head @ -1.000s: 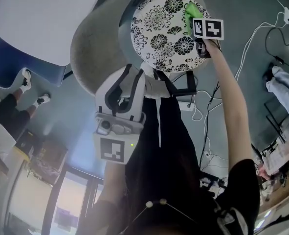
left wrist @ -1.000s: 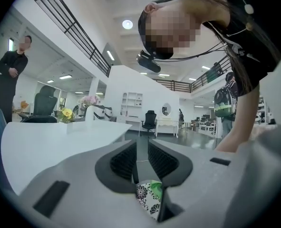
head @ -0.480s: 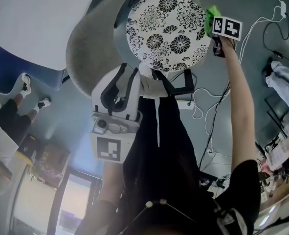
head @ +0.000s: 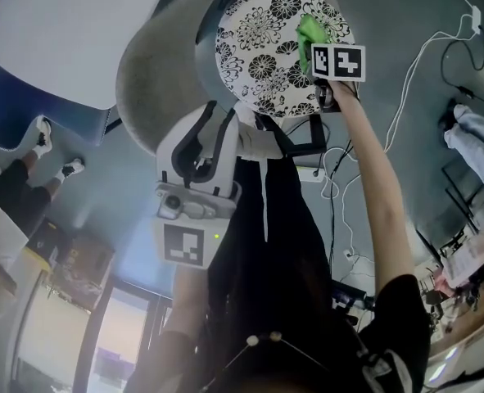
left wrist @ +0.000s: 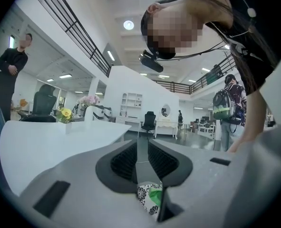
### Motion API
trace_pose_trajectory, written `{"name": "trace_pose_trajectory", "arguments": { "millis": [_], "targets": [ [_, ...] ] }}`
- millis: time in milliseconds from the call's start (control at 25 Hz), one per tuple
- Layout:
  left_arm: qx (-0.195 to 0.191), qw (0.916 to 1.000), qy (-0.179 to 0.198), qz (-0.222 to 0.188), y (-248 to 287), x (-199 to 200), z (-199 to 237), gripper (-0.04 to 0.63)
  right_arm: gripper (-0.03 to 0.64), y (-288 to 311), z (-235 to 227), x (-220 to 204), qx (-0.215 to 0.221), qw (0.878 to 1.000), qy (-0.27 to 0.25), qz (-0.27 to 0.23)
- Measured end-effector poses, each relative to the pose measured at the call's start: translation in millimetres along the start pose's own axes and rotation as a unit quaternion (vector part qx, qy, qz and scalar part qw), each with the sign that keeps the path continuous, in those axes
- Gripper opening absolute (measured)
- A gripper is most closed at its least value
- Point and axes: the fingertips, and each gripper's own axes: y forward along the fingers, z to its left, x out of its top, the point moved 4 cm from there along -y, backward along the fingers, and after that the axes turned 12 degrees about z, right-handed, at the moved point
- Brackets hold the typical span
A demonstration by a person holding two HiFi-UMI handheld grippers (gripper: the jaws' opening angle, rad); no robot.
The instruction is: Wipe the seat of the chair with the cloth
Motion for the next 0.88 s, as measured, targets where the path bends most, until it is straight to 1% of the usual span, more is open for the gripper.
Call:
{"name": "trace_pose_trajectory", "arguments": {
  "millis": [160, 320, 480, 600, 680, 760, 880],
  "targets": [
    [0.012, 0.9999, -0.002, 0.001, -6, -1, 5, 0.066, 0.046, 25, 69, -25, 0.048, 0.997, -0.041, 0.038],
    [0.022, 0.9997, -0.009, 0.002, -12, -3, 10, 0.066, 0.046, 42, 133, -51, 0.105, 0.988, -0.076, 0.079],
    [0.028, 0.9995, -0.014, 0.001, -16, -4, 10, 0.066, 0.046, 56, 173, -72, 0.130, 0.979, -0.109, 0.110],
    [0.029, 0.9995, -0.014, 0.002, -19, -5, 10, 0.066, 0.046, 66, 187, -82, 0.132, 0.976, -0.122, 0.127],
    [0.030, 0.9995, -0.013, 0.003, -21, -6, 11, 0.066, 0.046, 71, 187, -85, 0.131, 0.975, -0.118, 0.132],
    [0.031, 0.9994, -0.014, 0.003, -22, -7, 12, 0.066, 0.046, 75, 180, -85, 0.127, 0.977, -0.107, 0.136],
    [0.032, 0.9994, -0.015, 0.003, -22, -8, 12, 0.066, 0.046, 77, 157, -84, 0.110, 0.980, -0.091, 0.137]
  ]
}}
